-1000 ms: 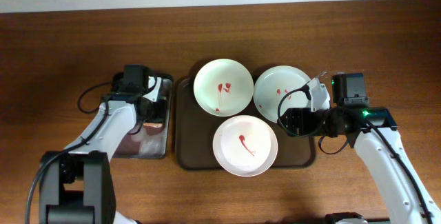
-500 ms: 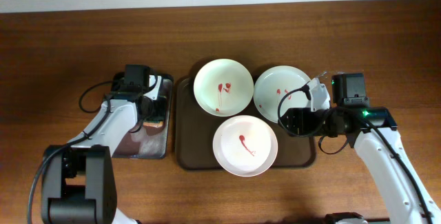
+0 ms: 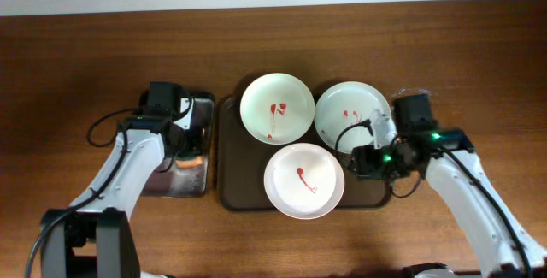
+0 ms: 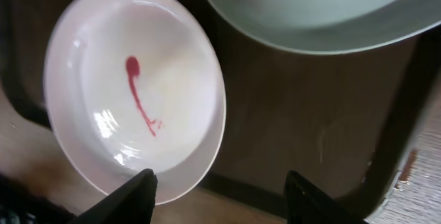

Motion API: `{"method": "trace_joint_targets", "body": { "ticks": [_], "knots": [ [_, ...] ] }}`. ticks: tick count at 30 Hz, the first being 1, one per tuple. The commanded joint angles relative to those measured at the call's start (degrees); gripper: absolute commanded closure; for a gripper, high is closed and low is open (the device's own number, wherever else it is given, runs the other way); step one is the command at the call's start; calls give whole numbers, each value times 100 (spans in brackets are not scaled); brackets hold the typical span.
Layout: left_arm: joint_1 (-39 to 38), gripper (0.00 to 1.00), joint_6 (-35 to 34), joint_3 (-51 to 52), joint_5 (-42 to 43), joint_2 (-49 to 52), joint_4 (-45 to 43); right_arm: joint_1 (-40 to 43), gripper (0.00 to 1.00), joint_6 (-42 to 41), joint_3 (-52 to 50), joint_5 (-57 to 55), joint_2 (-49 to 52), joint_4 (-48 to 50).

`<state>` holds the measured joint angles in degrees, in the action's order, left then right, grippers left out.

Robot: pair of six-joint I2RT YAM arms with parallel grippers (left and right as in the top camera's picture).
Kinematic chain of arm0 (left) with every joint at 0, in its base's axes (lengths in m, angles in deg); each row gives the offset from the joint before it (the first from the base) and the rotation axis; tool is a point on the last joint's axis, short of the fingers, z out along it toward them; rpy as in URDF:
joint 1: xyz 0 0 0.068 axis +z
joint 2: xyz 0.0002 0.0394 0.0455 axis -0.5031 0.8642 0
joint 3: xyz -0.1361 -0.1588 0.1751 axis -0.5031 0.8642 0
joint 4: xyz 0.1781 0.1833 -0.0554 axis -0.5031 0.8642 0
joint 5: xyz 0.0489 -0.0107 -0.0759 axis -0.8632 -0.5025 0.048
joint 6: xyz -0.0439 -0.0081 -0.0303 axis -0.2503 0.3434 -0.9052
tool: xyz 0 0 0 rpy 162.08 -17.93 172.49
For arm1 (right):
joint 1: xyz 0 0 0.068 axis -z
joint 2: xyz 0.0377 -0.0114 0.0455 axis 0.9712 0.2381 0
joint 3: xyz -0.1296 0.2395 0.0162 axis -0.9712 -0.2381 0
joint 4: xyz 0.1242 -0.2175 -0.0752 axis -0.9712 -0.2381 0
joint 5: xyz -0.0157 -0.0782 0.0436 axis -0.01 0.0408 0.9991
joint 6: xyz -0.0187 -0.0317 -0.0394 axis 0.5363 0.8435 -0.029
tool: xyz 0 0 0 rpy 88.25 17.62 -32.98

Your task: Clean dirty plates on tray and stack at the side

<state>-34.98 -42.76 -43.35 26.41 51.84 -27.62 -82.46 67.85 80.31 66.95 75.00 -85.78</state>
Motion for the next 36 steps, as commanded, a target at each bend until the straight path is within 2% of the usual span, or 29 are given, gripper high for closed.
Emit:
{"method": "trace_joint_targets", "body": {
  "ticks": [1, 3, 8, 12, 15, 19, 23, 29, 36],
  "knots": [
    [-7, 100, -107, 39, 79, -74, 223, -262, 45, 15, 105, -153, 623, 24],
    [-7, 100, -107, 46, 81, -74, 267, -315, 47, 15, 105, -153, 994, 94],
    [-11, 100, -105, 70, 221, -74, 271, -319, 67, 17, 107, 350, 1882, 474],
    [-11, 100, -107, 505, 221, -74, -214, -319, 74, 15, 107, 350, 1915, 575],
    [-11, 100, -170, 1084, 221, -74, -752, -326, 82, 15, 107, 564, 1915, 643],
    [-11, 100, -173, 986, 225, -116, -782, -400, 96, -70, 107, 560, 1915, 739],
    [-11, 100, -170, 472, 225, -680, -483, -400, 96, -68, 107, 562, 1915, 734],
    [-11, 100, -170, 450, 251, -1556, -481, -398, 96, -68, 107, 562, 1915, 737],
    [-11, 100, -168, 452, 315, -1628, -407, -400, 96, -68, 107, 562, 1915, 734]
  ]
}}
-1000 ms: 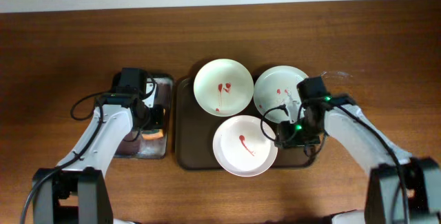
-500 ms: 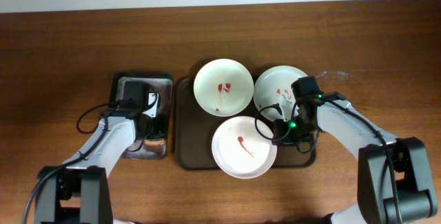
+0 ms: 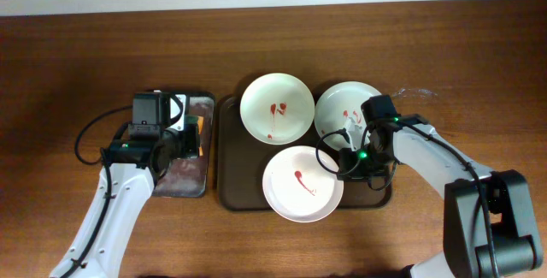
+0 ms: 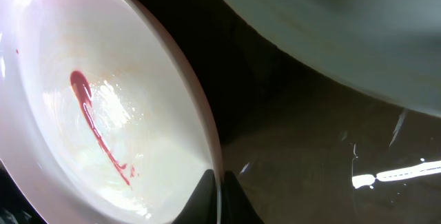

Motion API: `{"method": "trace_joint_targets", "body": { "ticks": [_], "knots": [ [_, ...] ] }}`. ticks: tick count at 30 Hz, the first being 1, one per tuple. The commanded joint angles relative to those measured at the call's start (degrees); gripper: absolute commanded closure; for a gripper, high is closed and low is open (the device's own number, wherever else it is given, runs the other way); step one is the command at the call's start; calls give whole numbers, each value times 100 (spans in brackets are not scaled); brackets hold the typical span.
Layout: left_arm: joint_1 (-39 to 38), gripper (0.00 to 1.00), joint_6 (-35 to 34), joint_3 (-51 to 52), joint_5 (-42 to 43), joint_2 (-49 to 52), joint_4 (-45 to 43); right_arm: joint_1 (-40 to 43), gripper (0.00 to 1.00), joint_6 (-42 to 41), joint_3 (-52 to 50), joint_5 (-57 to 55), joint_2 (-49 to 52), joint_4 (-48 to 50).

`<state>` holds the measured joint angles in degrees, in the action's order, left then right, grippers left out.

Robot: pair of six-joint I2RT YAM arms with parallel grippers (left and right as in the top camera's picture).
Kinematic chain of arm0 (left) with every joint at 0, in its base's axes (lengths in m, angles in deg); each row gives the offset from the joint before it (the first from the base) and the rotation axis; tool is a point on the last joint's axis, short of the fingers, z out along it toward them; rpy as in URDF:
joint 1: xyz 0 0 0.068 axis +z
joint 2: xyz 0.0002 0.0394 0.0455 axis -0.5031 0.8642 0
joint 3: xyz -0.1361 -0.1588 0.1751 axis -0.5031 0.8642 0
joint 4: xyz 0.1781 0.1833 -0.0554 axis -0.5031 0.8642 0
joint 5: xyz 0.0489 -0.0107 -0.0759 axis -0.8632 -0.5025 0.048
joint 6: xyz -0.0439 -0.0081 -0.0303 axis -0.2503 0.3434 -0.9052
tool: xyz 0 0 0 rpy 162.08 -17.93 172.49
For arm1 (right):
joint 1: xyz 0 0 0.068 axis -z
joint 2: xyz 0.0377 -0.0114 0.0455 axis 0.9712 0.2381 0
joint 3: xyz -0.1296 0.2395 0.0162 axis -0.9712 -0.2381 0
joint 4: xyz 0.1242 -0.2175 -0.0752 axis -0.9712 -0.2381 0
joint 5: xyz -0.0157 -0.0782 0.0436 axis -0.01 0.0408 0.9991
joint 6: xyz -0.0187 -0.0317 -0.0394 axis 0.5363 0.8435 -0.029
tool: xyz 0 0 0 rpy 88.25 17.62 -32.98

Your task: Clean dirty plates on tray and stack at the side

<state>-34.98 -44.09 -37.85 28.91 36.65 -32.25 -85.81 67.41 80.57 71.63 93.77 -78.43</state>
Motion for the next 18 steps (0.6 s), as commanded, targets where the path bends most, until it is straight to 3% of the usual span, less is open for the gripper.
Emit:
{"method": "trace_joint_targets", "body": {
  "ticks": [1, 3, 7, 12, 18],
  "knots": [
    [-11, 100, -35, -81, -92, -101, 146, -63, 96, -24, 81, 94, 37, 0],
    [-11, 100, -37, 81, -614, 13, 203, -63, 96, -26, 81, 94, 37, -2],
    [-13, 100, -197, 350, -621, 505, 201, -63, 96, -26, 81, 94, 37, -2],
    [-13, 100, -232, 378, 339, 1231, 199, -63, 96, -26, 81, 94, 37, -2],
    [-11, 100, -234, 378, 1126, 1283, 223, -63, 96, -24, 81, 94, 37, -2]
  ]
}}
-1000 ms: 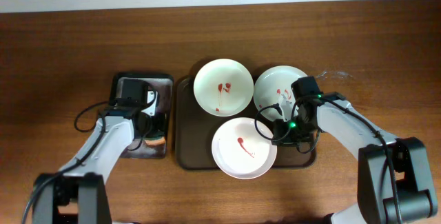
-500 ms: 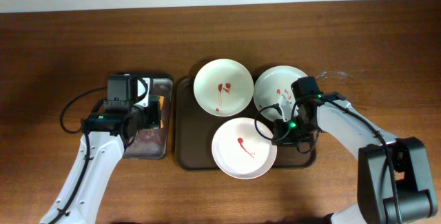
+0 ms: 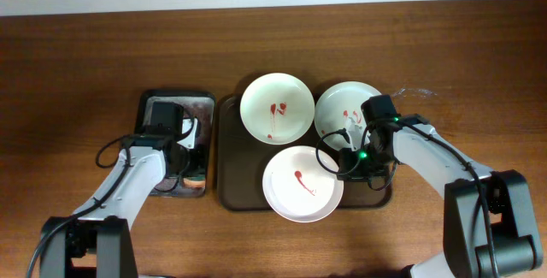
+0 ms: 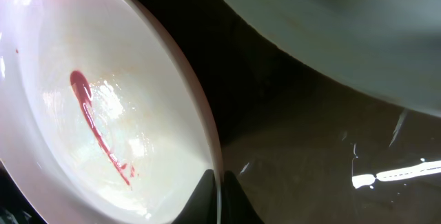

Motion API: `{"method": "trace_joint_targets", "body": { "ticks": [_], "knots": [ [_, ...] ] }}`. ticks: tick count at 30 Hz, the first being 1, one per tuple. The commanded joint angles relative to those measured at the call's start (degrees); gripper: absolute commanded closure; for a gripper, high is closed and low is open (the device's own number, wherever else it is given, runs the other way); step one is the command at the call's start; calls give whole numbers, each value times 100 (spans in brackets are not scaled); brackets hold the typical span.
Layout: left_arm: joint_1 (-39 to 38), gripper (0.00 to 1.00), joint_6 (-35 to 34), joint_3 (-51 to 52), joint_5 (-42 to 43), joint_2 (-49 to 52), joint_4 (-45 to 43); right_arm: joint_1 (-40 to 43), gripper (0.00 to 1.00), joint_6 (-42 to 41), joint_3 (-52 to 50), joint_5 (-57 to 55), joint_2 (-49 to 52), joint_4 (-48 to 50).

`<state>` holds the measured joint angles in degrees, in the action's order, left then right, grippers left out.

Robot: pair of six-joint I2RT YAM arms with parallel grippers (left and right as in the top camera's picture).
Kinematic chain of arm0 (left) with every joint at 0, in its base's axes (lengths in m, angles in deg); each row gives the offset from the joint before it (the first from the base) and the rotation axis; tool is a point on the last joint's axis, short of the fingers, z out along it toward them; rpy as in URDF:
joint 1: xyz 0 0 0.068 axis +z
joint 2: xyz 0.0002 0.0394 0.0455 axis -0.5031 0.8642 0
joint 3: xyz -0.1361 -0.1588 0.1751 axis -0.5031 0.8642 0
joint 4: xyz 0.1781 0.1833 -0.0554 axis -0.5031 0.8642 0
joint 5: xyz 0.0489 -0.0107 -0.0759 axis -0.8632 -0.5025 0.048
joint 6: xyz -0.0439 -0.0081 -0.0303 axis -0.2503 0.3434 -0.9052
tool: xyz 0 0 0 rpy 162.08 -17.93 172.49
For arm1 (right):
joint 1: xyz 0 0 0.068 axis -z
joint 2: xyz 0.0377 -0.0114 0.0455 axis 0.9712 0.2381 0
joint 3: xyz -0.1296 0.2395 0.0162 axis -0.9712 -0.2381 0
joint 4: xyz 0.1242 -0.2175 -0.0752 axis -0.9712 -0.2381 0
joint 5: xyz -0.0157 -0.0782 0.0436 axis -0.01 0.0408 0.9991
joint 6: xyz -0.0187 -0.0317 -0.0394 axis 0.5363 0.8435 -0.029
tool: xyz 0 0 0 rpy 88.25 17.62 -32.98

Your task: Clean dirty plates on tray and stack at the side

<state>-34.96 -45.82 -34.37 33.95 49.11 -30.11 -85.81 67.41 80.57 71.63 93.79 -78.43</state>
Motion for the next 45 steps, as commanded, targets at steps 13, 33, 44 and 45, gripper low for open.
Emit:
{"method": "trace_joint_targets", "body": {
  "ticks": [13, 33, 44, 45],
  "knots": [
    [-9, 100, -98, -557, -153, -393, 138, -63, 96, -24, 81, 92, 35, 66],
    [-9, 100, -96, -693, -732, -2393, -1187, -63, 96, -24, 83, 92, 35, 107],
    [-13, 100, -105, -688, -728, -433, -455, -63, 96, -24, 83, 92, 35, 105],
    [-13, 100, -192, -697, -728, -334, -278, -63, 96, -24, 81, 92, 35, 105]
  ]
}}
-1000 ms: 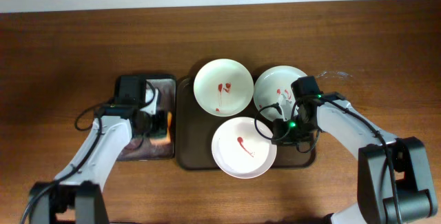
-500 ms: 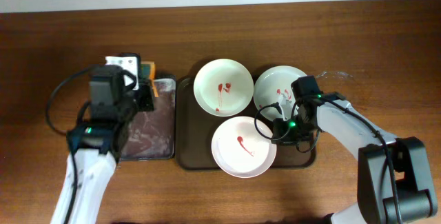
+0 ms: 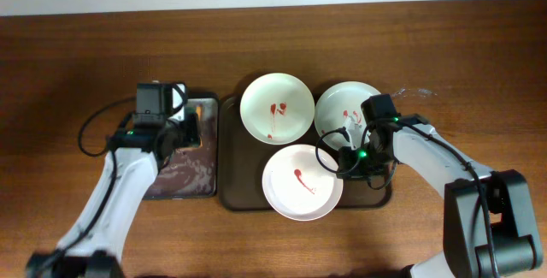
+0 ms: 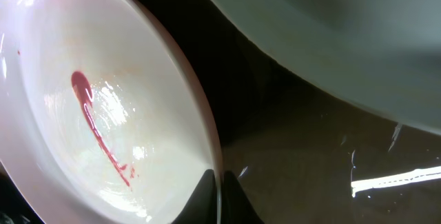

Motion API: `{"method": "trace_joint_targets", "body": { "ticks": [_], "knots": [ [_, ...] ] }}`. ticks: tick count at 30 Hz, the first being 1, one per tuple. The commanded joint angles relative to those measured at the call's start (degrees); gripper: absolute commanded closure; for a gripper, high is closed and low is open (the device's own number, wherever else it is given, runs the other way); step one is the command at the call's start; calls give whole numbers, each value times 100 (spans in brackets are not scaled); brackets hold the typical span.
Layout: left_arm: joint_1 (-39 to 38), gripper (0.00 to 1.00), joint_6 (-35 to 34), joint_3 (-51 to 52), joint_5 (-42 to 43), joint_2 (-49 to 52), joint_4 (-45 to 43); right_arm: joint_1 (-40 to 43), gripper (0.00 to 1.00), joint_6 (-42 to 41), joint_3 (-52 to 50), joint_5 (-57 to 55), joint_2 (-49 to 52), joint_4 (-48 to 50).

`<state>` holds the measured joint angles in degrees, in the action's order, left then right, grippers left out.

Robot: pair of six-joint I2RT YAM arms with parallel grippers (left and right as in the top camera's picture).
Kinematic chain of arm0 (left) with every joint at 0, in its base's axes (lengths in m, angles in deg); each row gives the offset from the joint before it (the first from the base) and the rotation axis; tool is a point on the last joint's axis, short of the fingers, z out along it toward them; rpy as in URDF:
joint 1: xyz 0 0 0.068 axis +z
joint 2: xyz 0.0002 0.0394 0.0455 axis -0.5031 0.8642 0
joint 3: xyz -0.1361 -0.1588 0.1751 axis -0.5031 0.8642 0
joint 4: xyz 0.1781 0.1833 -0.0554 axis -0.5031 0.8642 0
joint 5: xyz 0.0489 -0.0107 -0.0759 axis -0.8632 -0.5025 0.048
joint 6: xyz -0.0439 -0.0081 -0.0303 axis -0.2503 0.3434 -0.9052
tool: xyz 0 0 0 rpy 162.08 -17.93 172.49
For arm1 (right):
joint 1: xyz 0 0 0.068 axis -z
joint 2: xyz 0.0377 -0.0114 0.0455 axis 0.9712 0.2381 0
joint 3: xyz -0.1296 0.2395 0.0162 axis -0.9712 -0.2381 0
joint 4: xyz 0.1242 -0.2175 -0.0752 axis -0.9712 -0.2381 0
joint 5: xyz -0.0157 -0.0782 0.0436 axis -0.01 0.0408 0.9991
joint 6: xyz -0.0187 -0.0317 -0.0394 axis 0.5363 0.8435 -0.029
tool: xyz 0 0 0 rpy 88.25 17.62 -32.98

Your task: Clean dirty plates on tray and stack at the side

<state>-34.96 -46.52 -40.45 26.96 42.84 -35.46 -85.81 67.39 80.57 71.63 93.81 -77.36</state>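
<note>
Three white plates with red smears lie on the brown tray (image 3: 231, 194): one at the back left (image 3: 276, 108), one at the back right (image 3: 346, 111), one at the front (image 3: 302, 181). My right gripper (image 4: 220, 195) is shut on the right rim of the front plate (image 4: 103, 107), one finger inside the bowl and one outside. The red streak (image 4: 96, 124) runs across that plate's middle. My left gripper (image 3: 190, 129) hangs over the small metal tray (image 3: 179, 184) on the left. How its jaws stand is not visible.
The back right plate (image 4: 331, 31) overhangs close above the gripped rim in the right wrist view. Bare tray floor (image 4: 310, 162) lies to the right of the fingers. The wooden table (image 3: 85, 47) surrounds both trays.
My left arm has moved from the front of the small metal tray to its back right part. My right gripper still grips the front plate's rim, and the plate has hardly shifted.
First my right gripper stood open above the tray beside the front plate. By the following moment it was shut on that plate's right rim, and it has held there since. Meanwhile my left arm stood at different spots over the small metal tray.
</note>
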Motion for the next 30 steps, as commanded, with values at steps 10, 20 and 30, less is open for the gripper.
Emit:
{"method": "trace_joint_targets", "body": {
  "ticks": [10, 20, 30],
  "knots": [
    [-1233, 100, -382, -1220, 494, 315, 1285, -63, 96, -22, 83, 92, 33, -2],
    [-3305, 100, -2129, -1204, 1893, 1552, 208, -63, 96, -22, 81, 92, 33, -24],
    [-3716, 100, -2470, -1198, 2988, 2234, -17, -63, 96, -22, 81, 92, 33, -20]
  ]
}}
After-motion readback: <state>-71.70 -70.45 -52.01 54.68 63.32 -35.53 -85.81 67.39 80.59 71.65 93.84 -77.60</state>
